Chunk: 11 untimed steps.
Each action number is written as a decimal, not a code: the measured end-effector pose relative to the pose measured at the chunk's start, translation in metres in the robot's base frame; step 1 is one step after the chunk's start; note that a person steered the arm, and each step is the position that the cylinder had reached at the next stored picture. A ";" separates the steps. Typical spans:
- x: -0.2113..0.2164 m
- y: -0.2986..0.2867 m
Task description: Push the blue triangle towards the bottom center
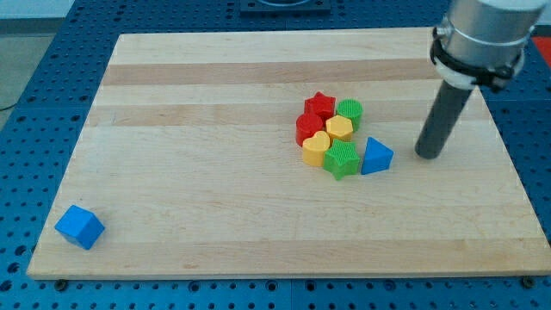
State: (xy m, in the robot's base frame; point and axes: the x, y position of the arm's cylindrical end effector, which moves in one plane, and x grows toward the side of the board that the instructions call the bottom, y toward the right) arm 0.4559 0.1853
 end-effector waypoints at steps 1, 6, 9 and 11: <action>0.000 -0.026; 0.027 -0.077; 0.070 -0.077; 0.088 -0.098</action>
